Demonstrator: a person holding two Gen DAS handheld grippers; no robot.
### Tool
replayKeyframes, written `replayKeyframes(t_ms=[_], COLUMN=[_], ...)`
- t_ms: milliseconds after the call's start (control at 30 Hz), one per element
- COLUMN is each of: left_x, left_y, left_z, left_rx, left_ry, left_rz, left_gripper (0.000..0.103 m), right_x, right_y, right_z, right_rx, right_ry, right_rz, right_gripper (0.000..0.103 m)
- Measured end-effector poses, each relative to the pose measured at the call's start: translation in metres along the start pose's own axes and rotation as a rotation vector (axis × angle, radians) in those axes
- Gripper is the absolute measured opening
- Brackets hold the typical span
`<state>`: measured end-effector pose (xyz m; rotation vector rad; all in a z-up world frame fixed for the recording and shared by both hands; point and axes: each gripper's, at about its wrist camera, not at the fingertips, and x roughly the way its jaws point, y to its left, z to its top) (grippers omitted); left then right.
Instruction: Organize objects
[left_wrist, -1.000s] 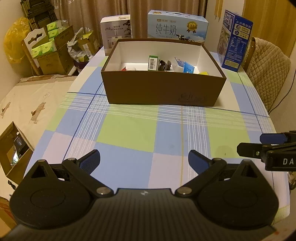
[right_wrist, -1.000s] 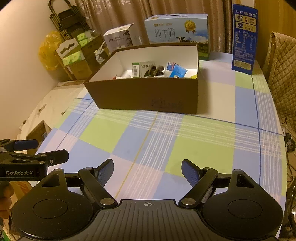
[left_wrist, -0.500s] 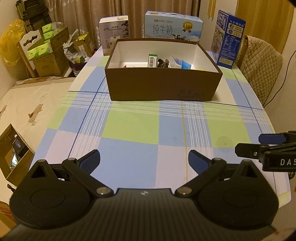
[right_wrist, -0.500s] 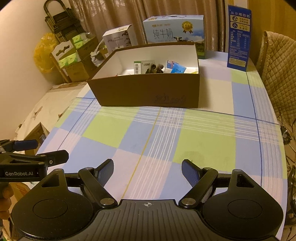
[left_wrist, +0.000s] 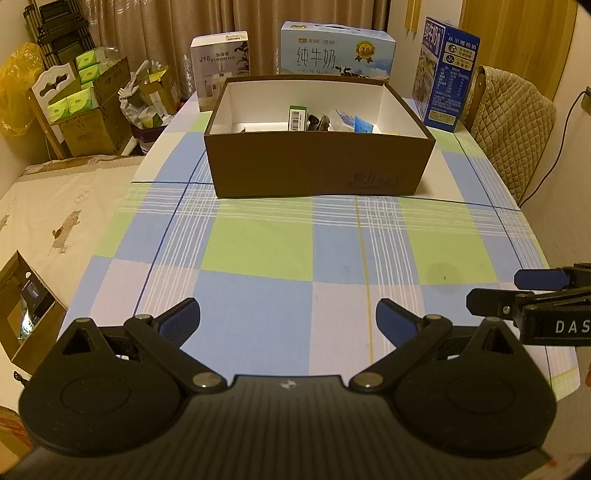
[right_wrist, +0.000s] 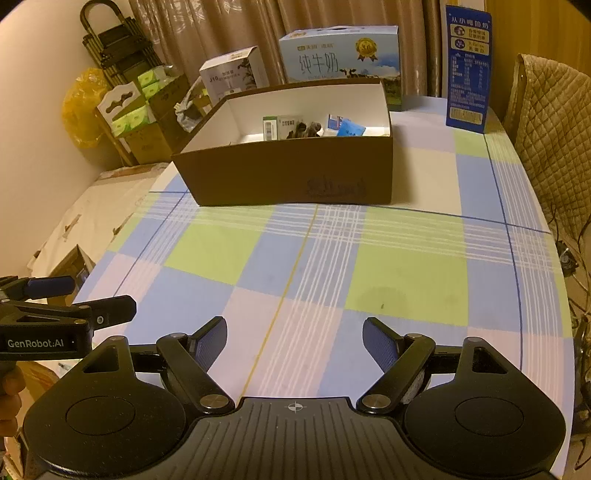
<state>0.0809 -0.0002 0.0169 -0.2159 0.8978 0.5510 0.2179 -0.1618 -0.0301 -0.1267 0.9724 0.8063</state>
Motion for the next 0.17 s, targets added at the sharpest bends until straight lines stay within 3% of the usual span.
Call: replayKeyframes(t_ms=[167], left_x=[0.0010], left_y=[-0.0013], left_z=[-0.0011], left_rx=[0.001], left_ry=[0.001], left_rz=[-0.001], left_gripper=[0.100], right_x=[0.0009], right_y=[-0.0008], right_z=[-0.0005], right_rx=[0.000], right_ry=[0.002], right_rz=[-0.002], right_gripper=[0.078])
